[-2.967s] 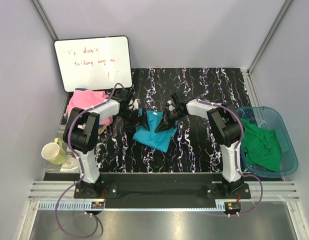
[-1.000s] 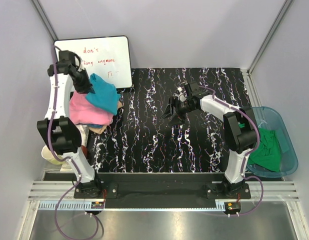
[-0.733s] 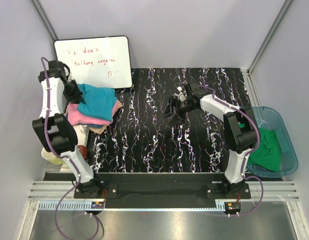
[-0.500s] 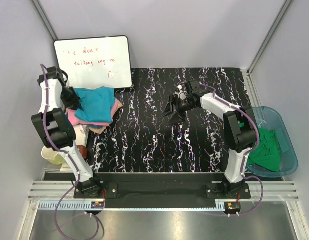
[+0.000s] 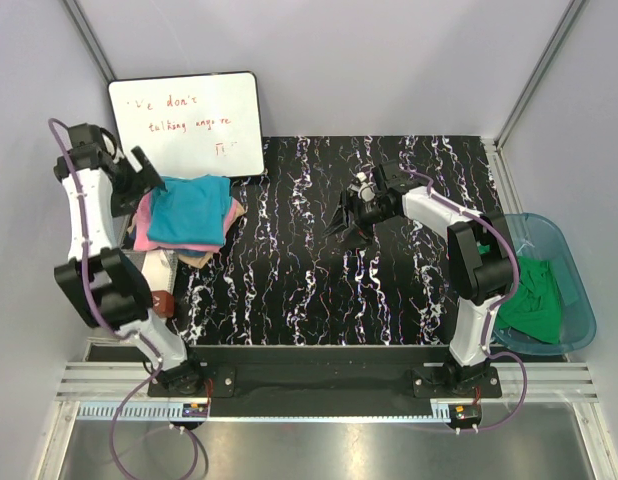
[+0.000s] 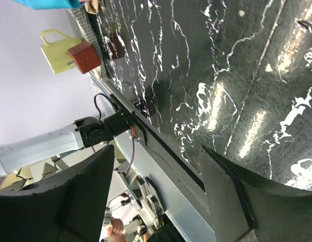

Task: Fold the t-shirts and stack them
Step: Put the neatly folded tshirt into the corner of the board with the left arm

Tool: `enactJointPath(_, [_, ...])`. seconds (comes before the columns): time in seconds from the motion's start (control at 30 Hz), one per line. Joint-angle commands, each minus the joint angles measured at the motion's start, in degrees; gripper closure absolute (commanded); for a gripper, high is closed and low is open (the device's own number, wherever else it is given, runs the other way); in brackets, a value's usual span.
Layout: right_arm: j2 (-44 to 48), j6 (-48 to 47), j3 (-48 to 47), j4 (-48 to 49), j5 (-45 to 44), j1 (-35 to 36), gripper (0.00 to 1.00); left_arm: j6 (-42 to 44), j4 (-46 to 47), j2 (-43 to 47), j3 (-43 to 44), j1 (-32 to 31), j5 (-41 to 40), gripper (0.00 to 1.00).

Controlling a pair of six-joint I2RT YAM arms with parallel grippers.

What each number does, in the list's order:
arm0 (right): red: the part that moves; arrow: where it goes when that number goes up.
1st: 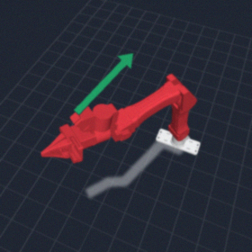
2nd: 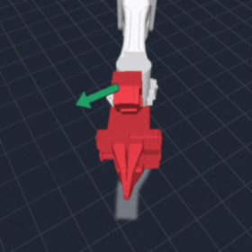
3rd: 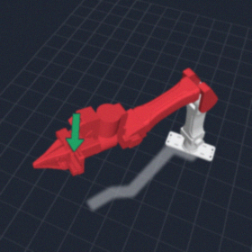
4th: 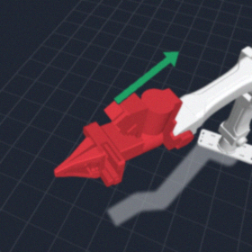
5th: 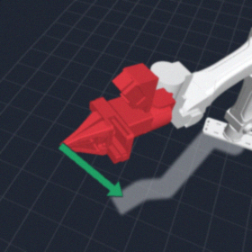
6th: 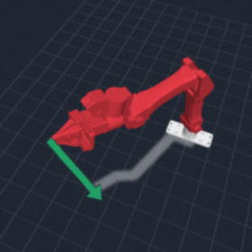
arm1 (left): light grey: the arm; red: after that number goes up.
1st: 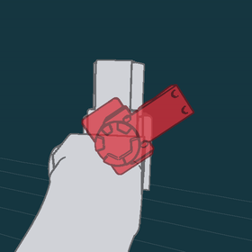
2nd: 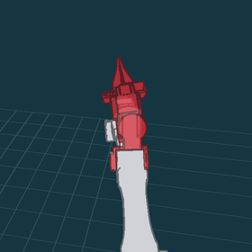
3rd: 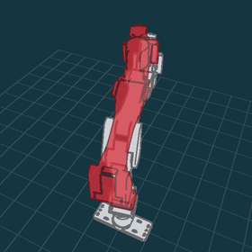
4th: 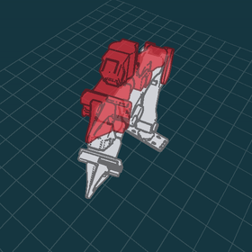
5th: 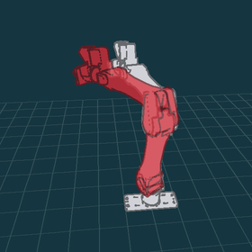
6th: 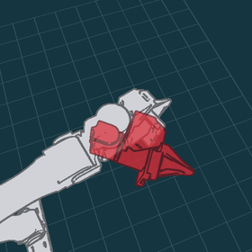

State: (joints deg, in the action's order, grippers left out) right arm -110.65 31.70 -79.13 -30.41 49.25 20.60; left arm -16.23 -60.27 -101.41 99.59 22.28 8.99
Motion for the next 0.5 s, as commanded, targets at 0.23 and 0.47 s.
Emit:
enactJointPath(0.23, [0.26,-1.91,2.32,-0.79,1.37,-0.39,0.23,-6.16,19.48,6.67,-15.99,-9.97,35.89,1.00])
enactJointPath(0.47, [0.52,-1.91,2.58,-0.79,1.02,-0.39,0.23,-19.35,39.51,-2.20,-28.31,-8.58,49.35,1.00])
